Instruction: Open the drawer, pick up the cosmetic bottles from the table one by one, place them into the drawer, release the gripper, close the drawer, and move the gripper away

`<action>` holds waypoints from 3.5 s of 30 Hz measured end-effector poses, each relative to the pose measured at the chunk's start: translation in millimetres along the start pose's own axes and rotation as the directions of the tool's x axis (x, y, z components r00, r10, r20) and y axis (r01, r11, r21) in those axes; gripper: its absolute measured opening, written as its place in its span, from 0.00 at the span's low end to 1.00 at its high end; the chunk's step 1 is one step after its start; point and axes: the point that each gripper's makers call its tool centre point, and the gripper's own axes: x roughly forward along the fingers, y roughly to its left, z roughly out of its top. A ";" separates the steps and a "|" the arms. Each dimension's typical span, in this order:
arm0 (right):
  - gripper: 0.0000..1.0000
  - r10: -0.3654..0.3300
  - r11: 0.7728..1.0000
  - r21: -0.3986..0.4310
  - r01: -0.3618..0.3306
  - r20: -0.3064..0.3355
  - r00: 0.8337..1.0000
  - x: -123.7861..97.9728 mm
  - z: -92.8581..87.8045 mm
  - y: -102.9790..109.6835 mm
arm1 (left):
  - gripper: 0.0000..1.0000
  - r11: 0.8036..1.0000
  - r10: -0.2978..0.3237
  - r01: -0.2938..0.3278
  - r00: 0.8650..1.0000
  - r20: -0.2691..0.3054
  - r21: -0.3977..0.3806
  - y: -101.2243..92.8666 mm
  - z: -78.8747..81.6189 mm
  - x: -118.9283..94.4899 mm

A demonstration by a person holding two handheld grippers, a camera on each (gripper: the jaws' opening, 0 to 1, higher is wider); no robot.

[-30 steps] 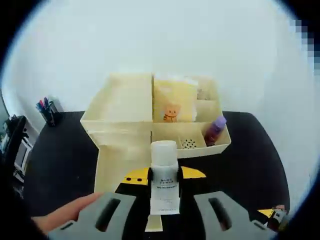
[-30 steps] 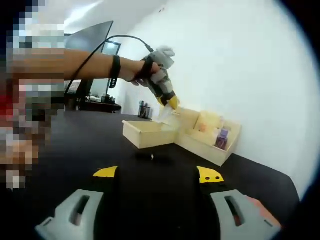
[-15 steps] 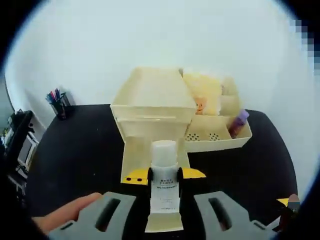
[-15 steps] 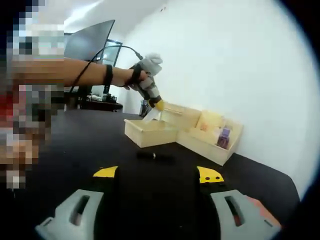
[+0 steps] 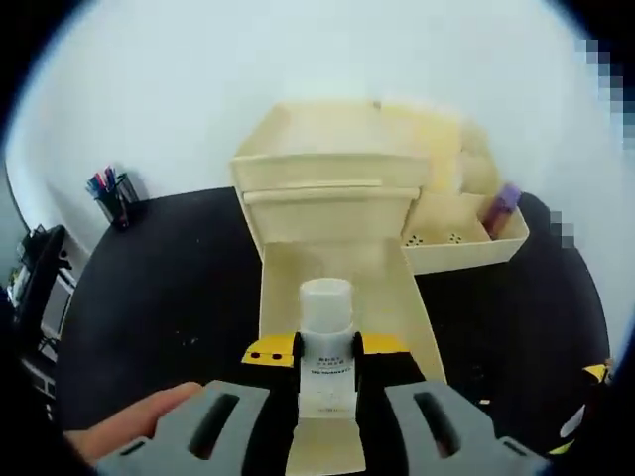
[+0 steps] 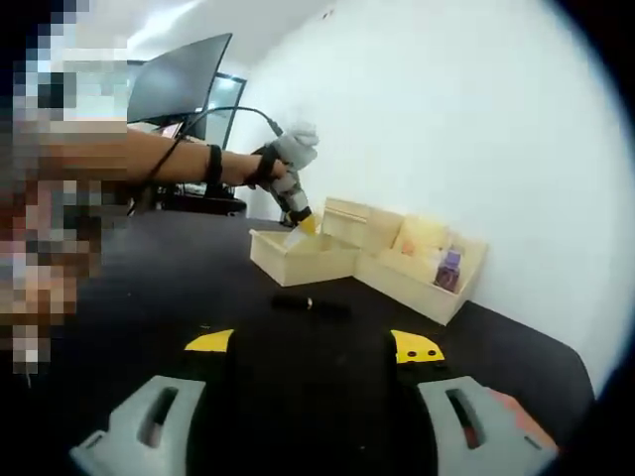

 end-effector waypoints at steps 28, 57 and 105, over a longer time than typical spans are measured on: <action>0.55 0.004 1.000 -0.006 -0.004 -0.025 1.000 1.2 -5.8 -1.7 | 0.17 0.999 0.038 -0.039 0.998 -0.040 -0.009 8.4 -16.2 31.5; 0.55 -0.005 1.000 -0.002 0.005 -0.008 1.000 0.8 -0.9 -5.9 | 0.18 0.998 0.045 -0.048 0.996 0.082 0.038 11.2 7.3 15.1; 0.39 0.243 0.969 -0.007 -0.248 -0.176 0.954 -97.1 -4.8 19.8 | 0.34 0.769 -0.605 0.444 0.738 0.300 0.460 -181.2 -96.6 -105.2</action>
